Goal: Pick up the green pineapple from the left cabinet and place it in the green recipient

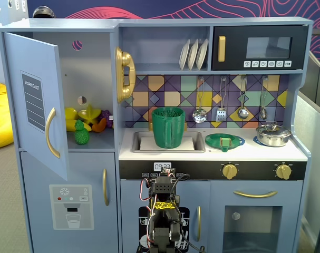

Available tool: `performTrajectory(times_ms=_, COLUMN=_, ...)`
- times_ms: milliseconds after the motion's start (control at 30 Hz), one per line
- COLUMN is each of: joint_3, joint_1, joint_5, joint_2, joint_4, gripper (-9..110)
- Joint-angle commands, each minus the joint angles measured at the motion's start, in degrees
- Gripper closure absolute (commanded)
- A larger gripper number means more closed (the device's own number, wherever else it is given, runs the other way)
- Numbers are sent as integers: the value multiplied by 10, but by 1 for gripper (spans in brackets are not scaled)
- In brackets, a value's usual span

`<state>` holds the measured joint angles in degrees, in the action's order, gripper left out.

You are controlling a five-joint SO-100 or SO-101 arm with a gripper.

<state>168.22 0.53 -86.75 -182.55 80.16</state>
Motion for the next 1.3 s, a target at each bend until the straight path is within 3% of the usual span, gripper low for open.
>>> performTrajectory(times_ms=0, joint_3=35, joint_1=6, joint_5=0, joint_2=4, joint_4=76, gripper=100)
performTrajectory(times_ms=600, joint_3=35, joint_1=6, joint_5=0, joint_2=4, joint_4=76, gripper=100)
performTrajectory(times_ms=733, joint_3=35, joint_1=2, joint_5=-22, joint_2=4, joint_4=77, gripper=80)
performTrajectory(times_ms=833, joint_3=35, joint_1=-62, joint_5=2, joint_2=4, joint_4=73, gripper=91)
performTrajectory(times_ms=1033, joint_3=22, joint_1=-177, joint_5=64, joint_2=32, joint_4=-127, gripper=96)
performTrajectory(times_ms=1167, joint_3=-44, joint_1=-252, joint_5=59, joint_2=94, joint_4=-304, gripper=82)
performTrajectory(times_ms=1267, joint_3=-120, joint_1=-301, joint_5=15, joint_2=149, joint_4=-427, gripper=79)
